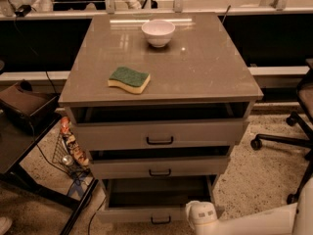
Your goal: Open bottom drawer
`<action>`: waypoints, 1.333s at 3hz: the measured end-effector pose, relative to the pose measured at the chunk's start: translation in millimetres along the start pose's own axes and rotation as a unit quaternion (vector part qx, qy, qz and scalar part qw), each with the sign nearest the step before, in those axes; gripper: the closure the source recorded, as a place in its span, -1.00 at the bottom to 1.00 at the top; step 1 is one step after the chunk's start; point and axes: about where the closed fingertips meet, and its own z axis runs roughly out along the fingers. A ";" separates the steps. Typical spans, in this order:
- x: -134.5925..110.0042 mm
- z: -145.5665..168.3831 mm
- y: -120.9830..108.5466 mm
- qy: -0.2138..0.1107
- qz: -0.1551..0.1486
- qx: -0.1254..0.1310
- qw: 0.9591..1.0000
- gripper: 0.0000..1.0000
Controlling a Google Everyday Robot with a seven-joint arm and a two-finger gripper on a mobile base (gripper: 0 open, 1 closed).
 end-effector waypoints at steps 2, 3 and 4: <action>10.8 72.8 -60.2 -0.030 0.020 0.007 0.999 1.00; 22.0 106.2 -69.8 -0.039 0.042 -0.003 0.998 1.00; 30.1 139.5 -70.0 -0.038 0.057 -0.021 0.997 1.00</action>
Offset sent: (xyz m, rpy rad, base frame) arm 0.1411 0.0043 -0.0499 0.1310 -0.0073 -0.0211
